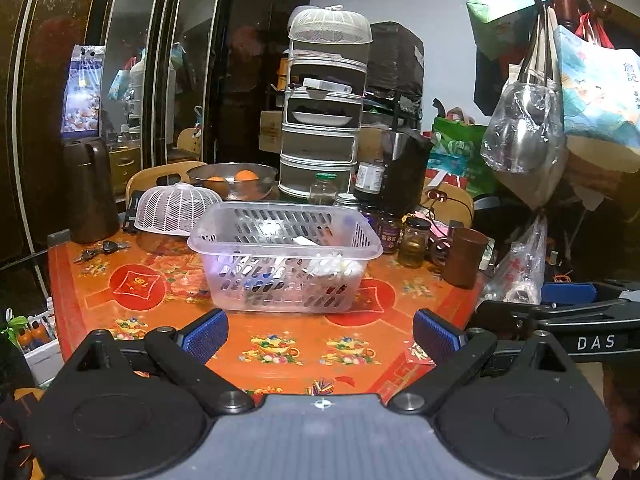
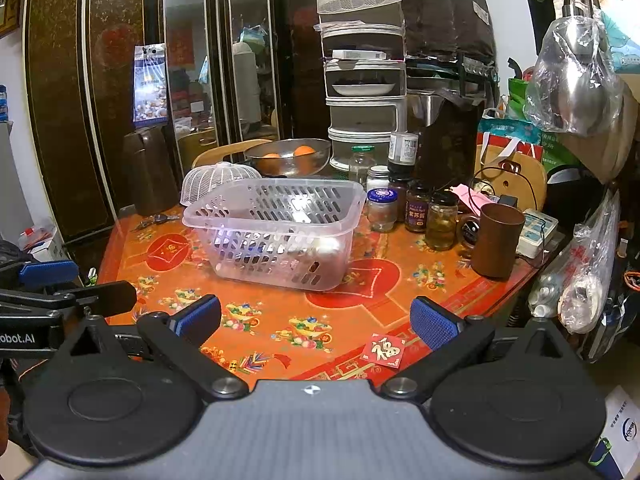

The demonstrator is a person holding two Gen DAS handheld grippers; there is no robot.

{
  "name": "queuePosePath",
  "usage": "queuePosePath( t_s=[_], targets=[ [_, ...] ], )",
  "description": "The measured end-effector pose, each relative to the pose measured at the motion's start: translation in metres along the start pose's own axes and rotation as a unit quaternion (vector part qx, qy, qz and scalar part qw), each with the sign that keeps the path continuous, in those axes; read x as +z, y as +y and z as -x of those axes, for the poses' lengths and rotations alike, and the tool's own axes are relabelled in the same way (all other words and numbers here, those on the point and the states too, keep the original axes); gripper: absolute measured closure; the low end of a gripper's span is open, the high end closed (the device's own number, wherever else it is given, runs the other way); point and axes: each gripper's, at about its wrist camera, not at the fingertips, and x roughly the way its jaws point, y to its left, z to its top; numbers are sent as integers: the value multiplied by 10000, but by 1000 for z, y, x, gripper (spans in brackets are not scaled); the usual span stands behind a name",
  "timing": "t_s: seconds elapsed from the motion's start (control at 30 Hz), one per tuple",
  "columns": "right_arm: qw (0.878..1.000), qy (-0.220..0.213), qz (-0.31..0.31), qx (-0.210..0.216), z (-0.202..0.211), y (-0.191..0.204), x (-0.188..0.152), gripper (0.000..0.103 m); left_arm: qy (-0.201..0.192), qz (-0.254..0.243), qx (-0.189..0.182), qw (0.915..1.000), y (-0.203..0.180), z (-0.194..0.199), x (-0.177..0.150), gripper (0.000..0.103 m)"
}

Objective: Organize objects

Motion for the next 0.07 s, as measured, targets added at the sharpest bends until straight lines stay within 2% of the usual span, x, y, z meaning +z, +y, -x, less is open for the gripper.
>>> queuePosePath(
  t_s=[0.07],
  targets=[
    [10000, 0, 2, 2, 0, 0, 0, 0, -27, -13, 72, 10000, -1, 1, 0, 3]
  ],
)
